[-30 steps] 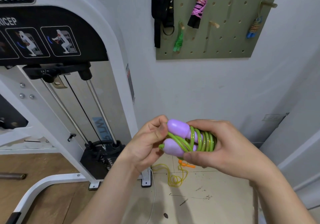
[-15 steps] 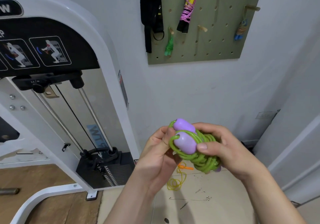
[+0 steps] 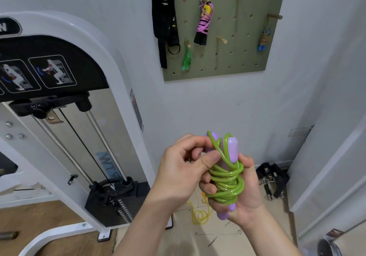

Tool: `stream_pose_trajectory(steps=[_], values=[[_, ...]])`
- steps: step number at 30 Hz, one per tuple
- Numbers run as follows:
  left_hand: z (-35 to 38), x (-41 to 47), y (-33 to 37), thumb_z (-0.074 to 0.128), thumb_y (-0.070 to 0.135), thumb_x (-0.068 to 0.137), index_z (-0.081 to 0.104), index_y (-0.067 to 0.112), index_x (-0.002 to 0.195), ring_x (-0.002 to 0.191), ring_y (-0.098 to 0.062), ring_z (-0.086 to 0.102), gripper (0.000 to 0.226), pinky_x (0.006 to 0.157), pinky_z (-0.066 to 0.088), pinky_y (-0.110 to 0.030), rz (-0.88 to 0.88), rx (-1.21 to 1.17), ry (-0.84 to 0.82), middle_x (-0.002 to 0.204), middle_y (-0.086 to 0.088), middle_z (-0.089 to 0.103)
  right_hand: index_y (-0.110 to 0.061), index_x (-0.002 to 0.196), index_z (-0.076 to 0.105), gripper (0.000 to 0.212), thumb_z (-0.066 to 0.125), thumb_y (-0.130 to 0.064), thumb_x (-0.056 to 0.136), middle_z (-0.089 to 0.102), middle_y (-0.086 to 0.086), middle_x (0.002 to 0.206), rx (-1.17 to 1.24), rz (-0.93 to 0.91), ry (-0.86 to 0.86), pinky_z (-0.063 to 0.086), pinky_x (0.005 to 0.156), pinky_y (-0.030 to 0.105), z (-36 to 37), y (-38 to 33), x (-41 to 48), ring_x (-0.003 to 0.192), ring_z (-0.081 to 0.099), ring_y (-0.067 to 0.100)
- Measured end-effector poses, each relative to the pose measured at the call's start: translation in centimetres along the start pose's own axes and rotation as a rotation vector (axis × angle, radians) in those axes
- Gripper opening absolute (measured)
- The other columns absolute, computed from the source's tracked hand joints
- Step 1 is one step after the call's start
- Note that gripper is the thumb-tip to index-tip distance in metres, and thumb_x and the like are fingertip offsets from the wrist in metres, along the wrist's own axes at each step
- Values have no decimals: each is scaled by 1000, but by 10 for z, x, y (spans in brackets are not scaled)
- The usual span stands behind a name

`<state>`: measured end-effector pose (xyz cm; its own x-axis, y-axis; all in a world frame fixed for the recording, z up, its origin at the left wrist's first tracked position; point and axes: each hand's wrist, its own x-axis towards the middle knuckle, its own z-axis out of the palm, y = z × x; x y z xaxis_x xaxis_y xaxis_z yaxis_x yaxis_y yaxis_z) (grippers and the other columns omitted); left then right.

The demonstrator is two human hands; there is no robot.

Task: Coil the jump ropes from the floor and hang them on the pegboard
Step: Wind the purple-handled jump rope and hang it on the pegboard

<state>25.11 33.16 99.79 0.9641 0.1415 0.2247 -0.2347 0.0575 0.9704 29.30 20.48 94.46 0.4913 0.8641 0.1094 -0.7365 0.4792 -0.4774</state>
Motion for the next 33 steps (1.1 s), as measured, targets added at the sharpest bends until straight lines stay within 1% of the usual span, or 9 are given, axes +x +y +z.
stream_pose_trajectory(steps=[8,11,14,17,20,23,28,31,33], values=[[-1,0,4,67,7,86,63,18,79,38,-17,54,14,41,46,-24,172,370,-42,75,8,43,-13,93,71,52,81,-54,61,55,11,67,16,11,136,44,32,21,16,2,-2,50,58,21],[-2,-1,8,63,19,85,57,23,81,49,-7,56,9,50,47,-21,321,591,-65,78,8,46,-13,91,70,56,56,-66,78,54,15,63,-131,10,273,41,29,20,23,-3,-6,42,57,21],[-10,3,9,59,30,71,50,32,74,64,-3,49,10,61,38,-11,418,747,-6,69,13,46,-7,101,67,62,35,-59,89,55,21,67,-342,26,344,44,31,24,31,-12,-12,38,56,26],[-18,0,3,61,28,66,53,28,74,65,-5,49,11,62,42,-15,427,742,2,68,13,47,-3,105,65,50,38,-42,90,61,25,75,-658,28,402,45,38,25,45,-26,-20,43,59,24],[-18,-6,-2,65,21,68,60,20,78,67,-9,54,11,63,49,-27,398,591,-22,72,8,53,-17,108,68,43,41,-44,89,68,27,82,-951,33,482,26,31,17,57,-38,-25,44,54,31],[-15,-11,3,70,21,74,64,18,78,60,-7,56,9,56,44,-19,302,366,-44,72,6,56,-25,97,70,42,41,-48,78,69,29,85,-1068,45,520,25,36,22,64,-42,-23,60,52,39],[-8,-18,12,68,0,82,54,6,73,41,2,45,18,47,30,-4,304,546,-22,53,12,47,-20,91,72,41,43,-49,96,65,15,75,-977,34,566,44,52,33,68,-28,-19,58,58,31],[-13,-7,5,66,22,82,51,18,70,53,-5,47,19,52,33,-9,392,746,141,62,10,48,-36,112,64,41,45,-64,89,65,-4,74,-1183,-214,642,38,48,26,64,-17,-17,47,55,13],[-18,0,-1,53,34,85,47,21,73,63,-6,48,18,55,33,-12,390,797,190,70,9,47,-38,117,58,39,53,-63,87,64,-14,80,-1372,-350,555,42,57,23,64,-10,-12,59,59,4]])
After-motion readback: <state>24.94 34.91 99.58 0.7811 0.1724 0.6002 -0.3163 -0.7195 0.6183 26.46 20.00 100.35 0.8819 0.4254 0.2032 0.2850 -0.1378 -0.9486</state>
